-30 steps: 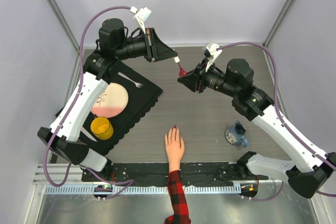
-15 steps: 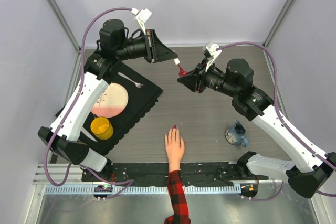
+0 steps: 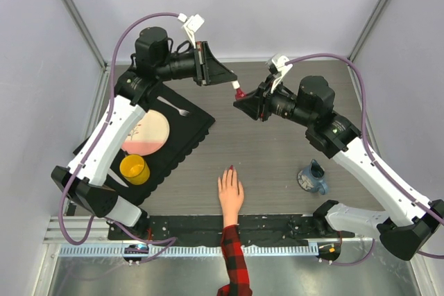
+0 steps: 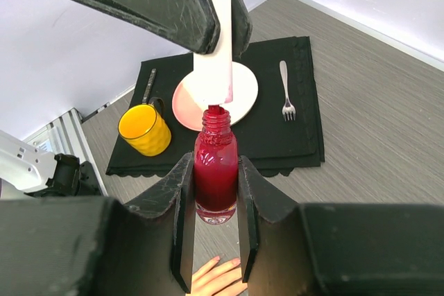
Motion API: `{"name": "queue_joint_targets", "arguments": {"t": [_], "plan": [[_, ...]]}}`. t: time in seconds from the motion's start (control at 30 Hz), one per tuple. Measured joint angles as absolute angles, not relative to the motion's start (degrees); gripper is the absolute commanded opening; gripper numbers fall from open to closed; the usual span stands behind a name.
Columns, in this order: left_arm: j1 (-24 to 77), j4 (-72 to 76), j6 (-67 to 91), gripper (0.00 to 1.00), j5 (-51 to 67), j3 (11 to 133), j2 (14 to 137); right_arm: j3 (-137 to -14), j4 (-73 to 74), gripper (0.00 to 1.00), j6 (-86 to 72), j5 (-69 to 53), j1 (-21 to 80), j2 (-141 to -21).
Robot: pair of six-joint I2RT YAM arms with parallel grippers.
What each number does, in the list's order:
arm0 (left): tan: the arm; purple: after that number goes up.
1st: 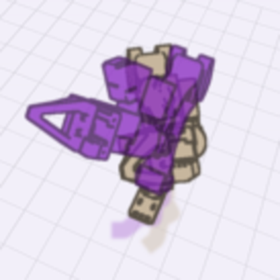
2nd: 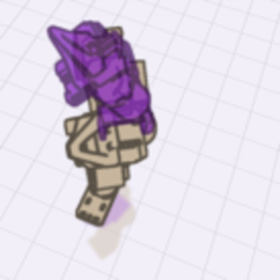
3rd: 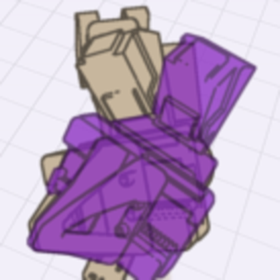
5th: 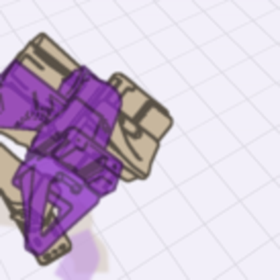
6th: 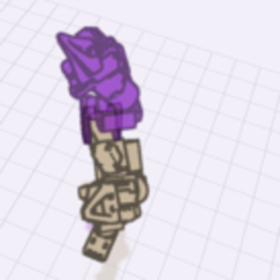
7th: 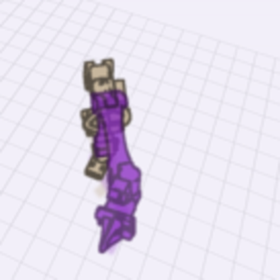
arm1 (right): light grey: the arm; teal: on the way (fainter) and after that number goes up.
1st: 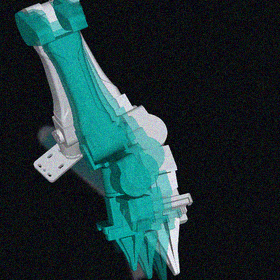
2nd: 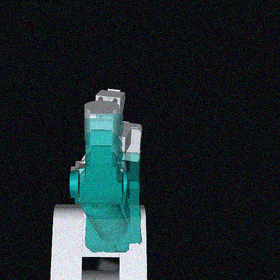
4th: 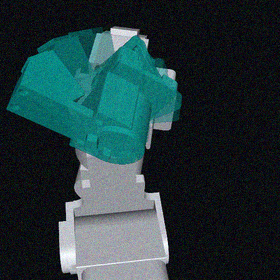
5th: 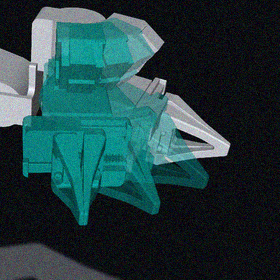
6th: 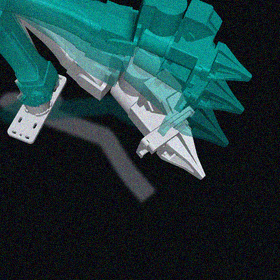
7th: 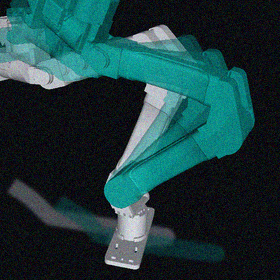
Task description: Paint the nails
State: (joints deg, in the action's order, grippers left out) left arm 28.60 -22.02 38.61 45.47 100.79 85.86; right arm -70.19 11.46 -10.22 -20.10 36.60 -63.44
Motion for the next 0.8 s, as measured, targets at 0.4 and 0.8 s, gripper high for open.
{"name": "queue_joint_targets", "arguments": {"t": [0.4,0.8], "plan": [[29.1,-21.1,38.2,0.0,45.4,99.7,85.9,-74.0,13.8,0.01,-9.0,-19.7,36.6,-66.1],[29.9,-19.1,30.6,0.0,39.6,98.7,82.8,-80.0,15.4,0.01,-9.1,-20.3,36.7,-70.2]]}}
